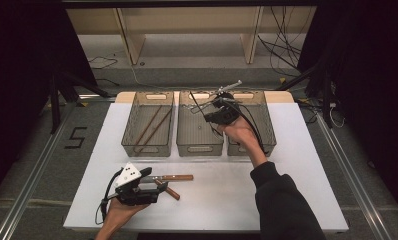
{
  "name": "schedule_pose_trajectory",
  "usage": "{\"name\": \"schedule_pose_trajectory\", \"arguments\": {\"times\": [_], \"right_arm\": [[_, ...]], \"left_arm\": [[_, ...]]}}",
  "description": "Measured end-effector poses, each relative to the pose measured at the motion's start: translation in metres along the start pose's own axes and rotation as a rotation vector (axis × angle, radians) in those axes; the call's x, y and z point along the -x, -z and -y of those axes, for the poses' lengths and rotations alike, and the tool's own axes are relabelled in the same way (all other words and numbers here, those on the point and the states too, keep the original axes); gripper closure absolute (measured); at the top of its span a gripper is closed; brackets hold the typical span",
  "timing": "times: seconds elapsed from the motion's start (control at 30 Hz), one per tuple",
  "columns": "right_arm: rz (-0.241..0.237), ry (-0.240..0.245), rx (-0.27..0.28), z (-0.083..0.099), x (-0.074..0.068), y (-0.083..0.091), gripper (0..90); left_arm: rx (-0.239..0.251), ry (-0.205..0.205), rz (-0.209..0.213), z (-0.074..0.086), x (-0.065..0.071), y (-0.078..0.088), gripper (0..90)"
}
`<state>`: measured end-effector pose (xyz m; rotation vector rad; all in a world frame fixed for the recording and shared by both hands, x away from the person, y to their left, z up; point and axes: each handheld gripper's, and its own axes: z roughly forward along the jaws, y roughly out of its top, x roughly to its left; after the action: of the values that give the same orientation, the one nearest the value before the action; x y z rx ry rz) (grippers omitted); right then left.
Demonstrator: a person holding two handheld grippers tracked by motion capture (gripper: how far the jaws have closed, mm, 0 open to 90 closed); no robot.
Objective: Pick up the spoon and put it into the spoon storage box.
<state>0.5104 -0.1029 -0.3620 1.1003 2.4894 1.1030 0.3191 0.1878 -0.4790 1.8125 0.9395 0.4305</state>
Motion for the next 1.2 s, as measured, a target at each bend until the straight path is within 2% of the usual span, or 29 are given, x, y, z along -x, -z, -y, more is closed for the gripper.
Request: {"name": "schedule_pose_trajectory", "arguments": {"times": [0.23, 0.63, 1.13, 1.2], "right_arm": [[0.009, -0.008, 0.005, -0.002, 0.001, -0.008, 89.9], [0.037, -0.007, -0.021, 0.002, 0.003, -0.021, 89.7], [0.055, -0.016, -0.032, 0.004, 0.007, -0.029, 89.5], [0.053, -0.030, -0.032, 0.004, 0.007, -0.030, 89.4]], "left_arm": [[-0.002, -0.007, -0.002, 0.000, 0.000, 0.000, 19.1], [0.000, -0.006, 0.002, 0.000, 0.000, 0.000, 19.1], [-0.002, -0.006, 0.001, 0.001, 0.001, -0.001, 18.8], [-0.003, -0.009, 0.000, 0.001, 0.001, -0.001, 18.8]]}}
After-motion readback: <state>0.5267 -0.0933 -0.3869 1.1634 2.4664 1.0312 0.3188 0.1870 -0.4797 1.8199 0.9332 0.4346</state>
